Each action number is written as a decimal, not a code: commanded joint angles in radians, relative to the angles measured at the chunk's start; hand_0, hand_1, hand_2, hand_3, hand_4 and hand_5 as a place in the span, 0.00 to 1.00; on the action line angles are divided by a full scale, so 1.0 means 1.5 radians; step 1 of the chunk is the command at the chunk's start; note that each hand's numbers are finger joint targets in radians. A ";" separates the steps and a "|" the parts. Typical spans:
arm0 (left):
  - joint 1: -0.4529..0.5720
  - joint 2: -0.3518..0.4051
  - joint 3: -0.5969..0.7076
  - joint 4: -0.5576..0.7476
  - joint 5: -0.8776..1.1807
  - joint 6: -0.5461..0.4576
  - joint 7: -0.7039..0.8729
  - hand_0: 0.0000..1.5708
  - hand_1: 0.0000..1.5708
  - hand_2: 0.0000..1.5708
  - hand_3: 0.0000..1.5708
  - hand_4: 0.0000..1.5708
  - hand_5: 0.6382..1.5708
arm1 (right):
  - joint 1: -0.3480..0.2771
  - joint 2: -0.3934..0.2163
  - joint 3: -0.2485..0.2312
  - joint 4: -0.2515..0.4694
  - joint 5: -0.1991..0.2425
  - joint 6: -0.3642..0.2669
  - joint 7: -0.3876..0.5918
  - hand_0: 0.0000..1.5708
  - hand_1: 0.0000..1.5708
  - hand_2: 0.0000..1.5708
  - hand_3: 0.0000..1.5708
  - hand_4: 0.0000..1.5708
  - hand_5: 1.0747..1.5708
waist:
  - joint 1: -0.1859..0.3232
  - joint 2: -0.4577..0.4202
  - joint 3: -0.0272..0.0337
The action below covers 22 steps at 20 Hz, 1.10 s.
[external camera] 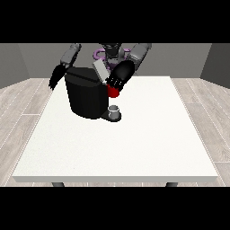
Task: Insert the coffee pod into the coffee machine and close the lid
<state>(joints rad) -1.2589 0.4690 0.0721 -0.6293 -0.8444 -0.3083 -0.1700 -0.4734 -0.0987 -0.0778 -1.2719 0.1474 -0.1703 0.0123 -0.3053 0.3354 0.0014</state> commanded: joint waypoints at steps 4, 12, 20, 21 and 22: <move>0.001 -0.012 0.015 -0.002 0.003 0.047 -0.025 0.73 0.73 0.73 0.61 0.00 1.00 | -0.012 0.002 -0.007 0.001 0.000 -0.012 -0.007 0.00 0.00 0.00 0.00 0.05 1.00 | -0.001 0.021 -0.0009; -0.029 0.036 0.029 0.012 -0.003 0.043 -0.056 0.78 0.78 0.77 0.62 0.00 1.00 | -0.019 0.003 0.023 -0.017 0.027 -0.012 0.022 0.00 0.00 0.00 0.00 0.14 1.00 | -0.022 0.032 -0.0010; -0.042 0.042 0.008 -0.008 -0.033 0.062 -0.073 0.59 0.59 0.62 0.44 0.00 1.00 | -0.027 0.010 0.011 0.007 0.030 -0.032 -0.011 0.00 0.00 0.00 0.00 0.06 1.00 | -0.009 0.054 -0.0006; 0.001 0.015 -0.005 -0.010 -0.043 0.097 -0.087 0.52 0.52 0.58 0.42 0.00 1.00 | -0.038 -0.007 0.003 -0.005 0.025 -0.022 0.013 0.00 0.00 0.00 0.00 0.11 1.00 | 0.000 0.042 -0.0009; -0.036 0.072 0.012 0.000 -0.043 0.078 -0.093 0.47 0.47 0.55 0.42 0.00 1.00 | -0.033 -0.014 0.014 -0.015 0.026 -0.003 0.017 0.00 0.00 0.00 0.00 0.13 1.00 | -0.022 0.054 -0.0009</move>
<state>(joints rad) -1.2962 0.5219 0.0789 -0.6461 -0.8867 -0.2280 -0.2925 -0.5149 -0.1043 -0.0618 -1.2798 0.1845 -0.1924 0.0237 -0.3246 0.3974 0.0031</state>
